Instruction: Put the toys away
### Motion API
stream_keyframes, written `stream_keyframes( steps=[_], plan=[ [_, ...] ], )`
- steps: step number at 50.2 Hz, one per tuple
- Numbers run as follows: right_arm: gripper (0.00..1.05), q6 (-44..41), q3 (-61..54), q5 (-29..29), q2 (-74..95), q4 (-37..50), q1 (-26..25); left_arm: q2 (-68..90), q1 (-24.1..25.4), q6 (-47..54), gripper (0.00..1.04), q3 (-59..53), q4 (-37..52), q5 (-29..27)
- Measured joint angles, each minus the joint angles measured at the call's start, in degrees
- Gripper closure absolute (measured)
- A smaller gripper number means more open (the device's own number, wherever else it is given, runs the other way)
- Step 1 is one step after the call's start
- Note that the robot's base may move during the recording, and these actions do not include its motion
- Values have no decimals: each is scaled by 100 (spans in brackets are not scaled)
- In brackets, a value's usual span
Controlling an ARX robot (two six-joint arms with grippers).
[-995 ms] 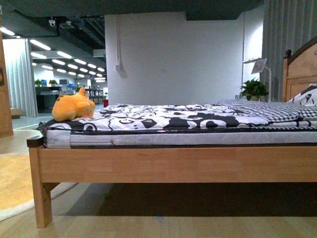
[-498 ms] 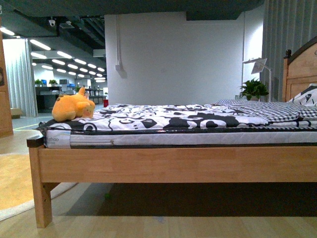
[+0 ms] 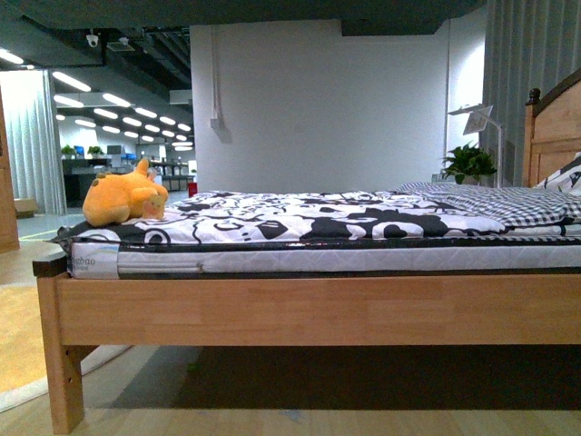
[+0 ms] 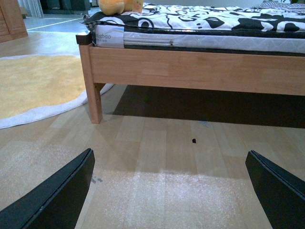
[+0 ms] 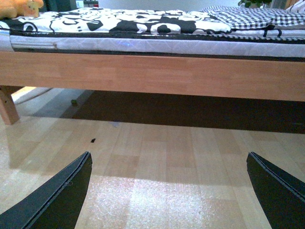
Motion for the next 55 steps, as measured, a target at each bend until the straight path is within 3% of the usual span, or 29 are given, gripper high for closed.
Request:
stream_keyframes(
  steps=[55],
  plan=[
    [6,0,0,-13,0,0,0,0,0,0,6,0,0,-2]
  ],
)
